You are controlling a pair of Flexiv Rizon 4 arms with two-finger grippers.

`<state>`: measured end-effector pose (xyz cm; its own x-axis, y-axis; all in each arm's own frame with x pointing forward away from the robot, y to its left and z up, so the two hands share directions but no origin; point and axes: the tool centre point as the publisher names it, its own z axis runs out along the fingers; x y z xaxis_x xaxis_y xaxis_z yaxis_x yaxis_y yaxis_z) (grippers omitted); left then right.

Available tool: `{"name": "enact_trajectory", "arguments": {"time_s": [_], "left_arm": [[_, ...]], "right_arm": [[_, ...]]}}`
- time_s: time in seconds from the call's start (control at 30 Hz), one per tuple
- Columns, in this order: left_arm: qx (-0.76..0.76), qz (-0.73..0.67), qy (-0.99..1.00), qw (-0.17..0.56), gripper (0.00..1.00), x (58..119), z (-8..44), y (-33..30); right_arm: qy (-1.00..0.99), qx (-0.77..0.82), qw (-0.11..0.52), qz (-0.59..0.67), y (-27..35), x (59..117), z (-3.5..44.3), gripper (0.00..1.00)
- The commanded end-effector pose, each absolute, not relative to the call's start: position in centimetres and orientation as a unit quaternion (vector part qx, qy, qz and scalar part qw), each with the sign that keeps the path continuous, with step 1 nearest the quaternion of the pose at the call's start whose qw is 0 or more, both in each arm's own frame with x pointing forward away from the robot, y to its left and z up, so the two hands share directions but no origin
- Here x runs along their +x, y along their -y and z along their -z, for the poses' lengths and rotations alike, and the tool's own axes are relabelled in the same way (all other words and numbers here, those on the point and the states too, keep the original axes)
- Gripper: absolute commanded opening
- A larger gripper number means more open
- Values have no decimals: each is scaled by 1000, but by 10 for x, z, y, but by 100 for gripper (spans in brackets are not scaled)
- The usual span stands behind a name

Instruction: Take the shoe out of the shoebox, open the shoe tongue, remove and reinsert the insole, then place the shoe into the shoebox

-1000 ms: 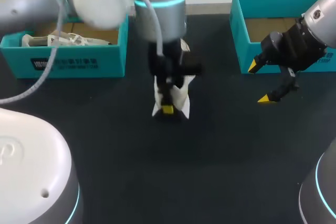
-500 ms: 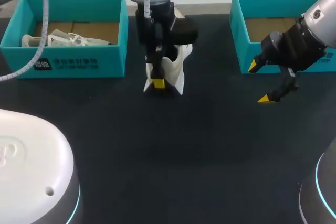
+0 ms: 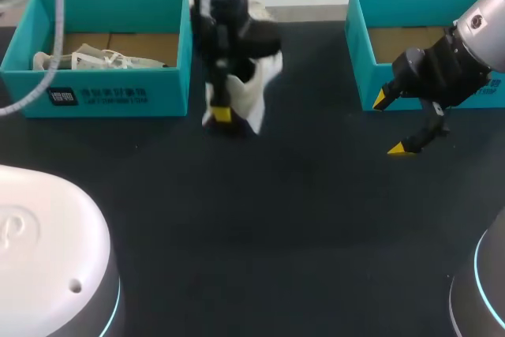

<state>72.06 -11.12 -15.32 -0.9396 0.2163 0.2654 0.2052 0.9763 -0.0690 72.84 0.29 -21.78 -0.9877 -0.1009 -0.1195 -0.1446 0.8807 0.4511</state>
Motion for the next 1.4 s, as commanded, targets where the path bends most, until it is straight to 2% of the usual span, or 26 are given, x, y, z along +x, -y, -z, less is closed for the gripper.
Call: {"name": "enact_trajectory", "arguments": {"time_s": [0.03,0.27,0.97,1.4], "left_arm": [[-126,-22,983,131,0,745,141,77],[-164,-15,977,139,0,779,133,29],[-61,-3,990,128,0,895,155,-129],[-72,17,991,108,0,948,160,-208]], "right_arm": [[-969,-63,47,-235,-4,729,219,100],[-969,-63,47,-235,-4,729,219,100],[-969,-63,47,-235,-4,729,219,100],[-969,-63,47,-235,-4,729,219,100]]}}
